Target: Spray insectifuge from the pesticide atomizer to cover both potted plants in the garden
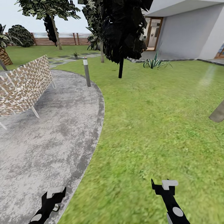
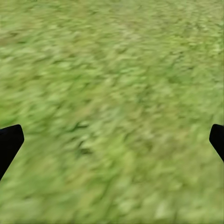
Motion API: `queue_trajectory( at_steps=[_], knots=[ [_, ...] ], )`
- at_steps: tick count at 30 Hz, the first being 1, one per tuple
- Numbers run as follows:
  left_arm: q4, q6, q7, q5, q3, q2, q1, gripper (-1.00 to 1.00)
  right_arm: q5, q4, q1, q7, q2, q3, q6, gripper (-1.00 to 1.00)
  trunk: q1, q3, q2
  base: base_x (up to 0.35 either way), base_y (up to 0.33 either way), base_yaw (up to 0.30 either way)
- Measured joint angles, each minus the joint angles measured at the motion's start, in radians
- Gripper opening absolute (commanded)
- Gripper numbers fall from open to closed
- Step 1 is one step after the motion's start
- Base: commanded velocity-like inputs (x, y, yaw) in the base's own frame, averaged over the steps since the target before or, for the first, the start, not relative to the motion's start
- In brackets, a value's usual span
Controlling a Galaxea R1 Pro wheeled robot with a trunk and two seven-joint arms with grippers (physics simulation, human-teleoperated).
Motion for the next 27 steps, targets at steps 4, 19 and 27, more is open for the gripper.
queue_trajectory(
  at_steps=[4,19,27],
  knots=[
    [-0.001,-0.031,0.0,0.0,0.0,0.0,0.0,1.0,0.0,0.0,0.0,0.0,0.0,0.0,0.0,1.0,0.0,0.0,0.0,-0.093,0.025,0.0],
    [-0.008,-0.047,0.001,0.0,0.001,0.0,-0.001,1.0,-0.001,0.0,0.0,-0.001,0.0,0.0,0.0,1.0,0.0,0.0,0.0,-0.24,0.099,0.0],
    [-0.006,-0.054,-0.001,-0.001,-0.001,0.0,0.0,1.0,-0.003,-0.001,0.0,-0.003,0.001,0.0,0.003,1.0,0.023,-0.028,-0.042,-0.006,0.002,0.0]
  ],
)
